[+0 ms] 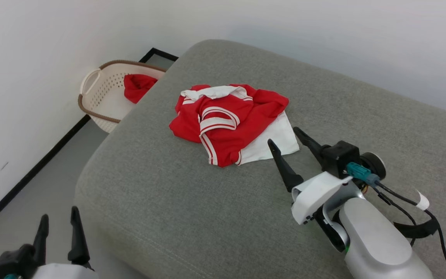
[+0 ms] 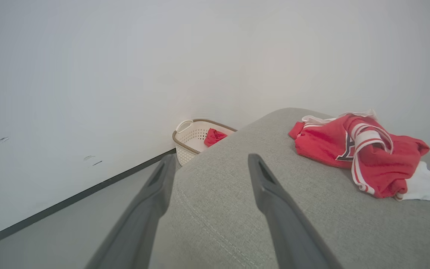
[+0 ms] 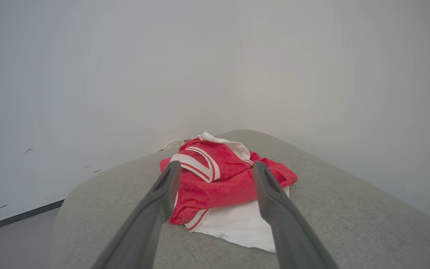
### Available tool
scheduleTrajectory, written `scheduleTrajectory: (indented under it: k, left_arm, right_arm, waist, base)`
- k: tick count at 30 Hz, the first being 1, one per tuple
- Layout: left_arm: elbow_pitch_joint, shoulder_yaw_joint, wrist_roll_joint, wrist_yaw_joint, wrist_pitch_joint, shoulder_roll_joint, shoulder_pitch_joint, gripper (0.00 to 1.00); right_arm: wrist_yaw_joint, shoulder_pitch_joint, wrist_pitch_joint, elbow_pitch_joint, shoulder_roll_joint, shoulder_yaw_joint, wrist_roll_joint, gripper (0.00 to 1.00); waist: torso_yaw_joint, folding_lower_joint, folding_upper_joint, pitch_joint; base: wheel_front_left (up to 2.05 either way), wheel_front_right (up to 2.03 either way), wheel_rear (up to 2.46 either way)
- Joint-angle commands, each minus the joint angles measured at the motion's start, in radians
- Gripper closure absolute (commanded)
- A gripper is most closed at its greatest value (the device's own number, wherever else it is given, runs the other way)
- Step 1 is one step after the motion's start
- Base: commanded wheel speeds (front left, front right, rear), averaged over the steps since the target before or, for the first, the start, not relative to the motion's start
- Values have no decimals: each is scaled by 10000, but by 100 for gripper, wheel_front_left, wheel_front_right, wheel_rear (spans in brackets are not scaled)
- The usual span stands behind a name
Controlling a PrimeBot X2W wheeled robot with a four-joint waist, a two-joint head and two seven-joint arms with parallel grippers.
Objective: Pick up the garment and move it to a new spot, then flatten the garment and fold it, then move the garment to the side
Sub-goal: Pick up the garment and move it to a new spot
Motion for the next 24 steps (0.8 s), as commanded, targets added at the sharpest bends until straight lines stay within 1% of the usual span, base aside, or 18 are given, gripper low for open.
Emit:
scheduleTrajectory:
  k: [1, 5, 7, 10, 13, 18, 21, 23, 24]
  left_arm:
    - [-96, 80, 32, -24, -2, -58, 110, 0]
    - [-46, -57, 152, -83, -2, -119, 7, 0]
    - [66, -290, 228, -107, -2, -31, -202, 0]
    - [357, -856, 307, -164, -2, 246, -722, 0]
    - [768, -1896, 329, -164, -2, 810, -1535, 0]
    - [1395, -3090, -624, -153, -2, 1901, -3498, 0]
    - [2120, -3768, -1132, -153, 58, 2680, -4828, 0]
    - [2690, -4126, -1692, -153, 164, 3095, -5672, 0]
    - [2690, -4126, -1692, -153, 164, 3095, -5672, 0]
  right_arm:
    - [4, -174, -42, 157, 17, 177, 130, 0]
    - [4, -281, -60, 301, -69, 297, 391, 0]
    - [4, -198, -57, 235, -145, 136, 437, 0]
    - [4, 90, -58, 110, -296, -190, 352, 0]
    - [4, 305, -60, -188, -321, -562, 168, 0]
    - [4, 198, -61, -694, -242, -559, -205, 0]
    - [3, -22, -60, -1017, -183, -397, -364, 0]
    - [3, -179, -63, -1226, -114, -273, -394, 0]
    - [3, -179, -63, -1226, -114, -273, -394, 0]
  waist:
    - [39, 0, 0, 56]
    - [6, 0, 0, 92]
    - [-24, 0, 0, 119]
    - [-82, 0, 0, 188]
    - [-255, 0, 0, 340]
    - [-1302, 0, 0, 1131]
    - [-1946, 0, 0, 1666]
    - [-2424, 0, 0, 2031]
    - [-2424, 0, 0, 2031]
  base:
    - [0, 0, 0]
    - [0, 0, 0]
    - [0, 0, 0]
    - [0, 0, 0]
    - [0, 0, 0]
    - [0, 0, 0]
    - [0, 0, 0]
    - [0, 0, 0]
    - [0, 0, 0]
